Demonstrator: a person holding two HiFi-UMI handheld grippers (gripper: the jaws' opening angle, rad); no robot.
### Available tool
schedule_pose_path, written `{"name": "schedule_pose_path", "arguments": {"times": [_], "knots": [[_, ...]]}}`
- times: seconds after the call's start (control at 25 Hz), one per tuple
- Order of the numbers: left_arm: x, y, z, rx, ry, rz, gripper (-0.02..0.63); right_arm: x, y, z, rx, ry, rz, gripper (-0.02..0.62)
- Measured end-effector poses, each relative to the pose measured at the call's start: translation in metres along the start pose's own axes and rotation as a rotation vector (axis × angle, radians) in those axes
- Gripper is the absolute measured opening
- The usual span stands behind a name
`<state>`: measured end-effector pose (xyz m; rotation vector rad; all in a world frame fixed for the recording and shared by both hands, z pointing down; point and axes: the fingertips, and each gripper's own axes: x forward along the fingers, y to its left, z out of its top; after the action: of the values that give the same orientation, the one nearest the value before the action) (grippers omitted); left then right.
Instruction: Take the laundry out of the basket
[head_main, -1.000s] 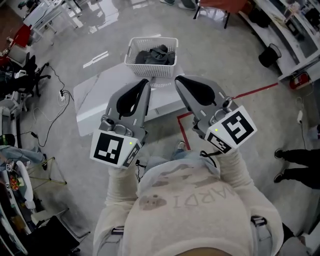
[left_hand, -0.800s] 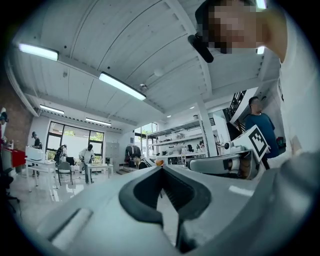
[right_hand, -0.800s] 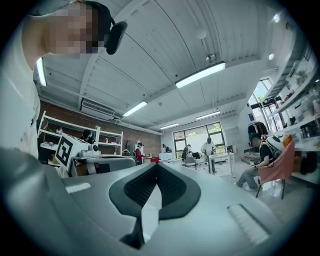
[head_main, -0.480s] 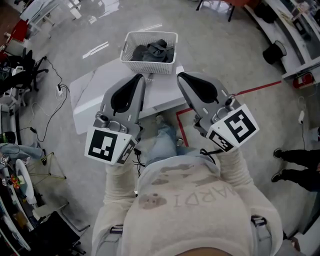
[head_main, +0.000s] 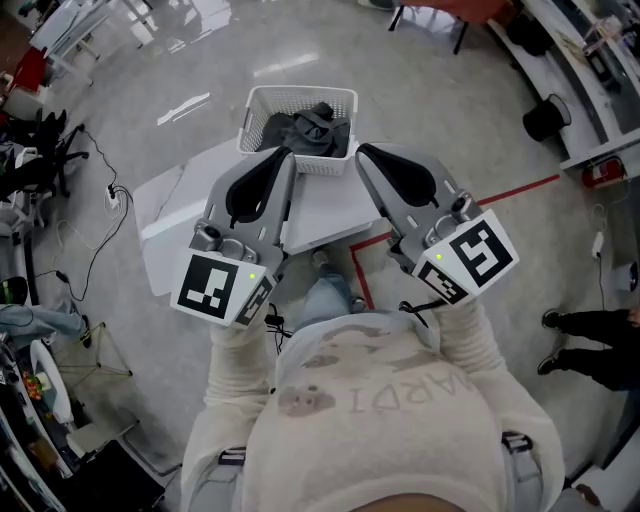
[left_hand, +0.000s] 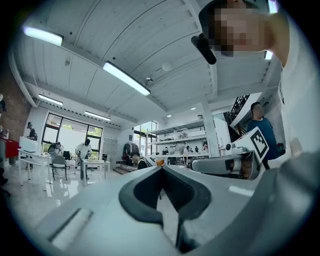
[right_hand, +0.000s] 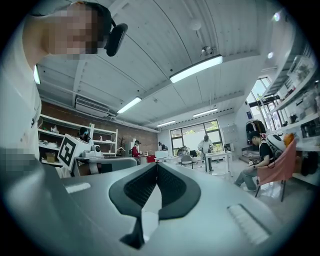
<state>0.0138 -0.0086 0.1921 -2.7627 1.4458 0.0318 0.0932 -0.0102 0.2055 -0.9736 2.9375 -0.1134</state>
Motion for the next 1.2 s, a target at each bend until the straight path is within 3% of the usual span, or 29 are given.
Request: {"name": "schedule_pose_path", "arguments": {"times": [0.48,0.84,1.2], "knots": [[0.046,0.095,-0.017,-0.022,0.013,-0.031,0.001,0.105,-0.041,0.001,-0.019,0.02,-0.005,0.029],[0.057,0.134,-0.024,-0.032,0.008,0.002,0.001,0.131,-0.062,-0.003,-0.013,0.03,-0.024,0.029],[0.07,0.145,-0.029,-0.03,0.013,0.113,0.001,0.158,-0.084,-0.004,-0.014,0.041,0.1,0.029]]}}
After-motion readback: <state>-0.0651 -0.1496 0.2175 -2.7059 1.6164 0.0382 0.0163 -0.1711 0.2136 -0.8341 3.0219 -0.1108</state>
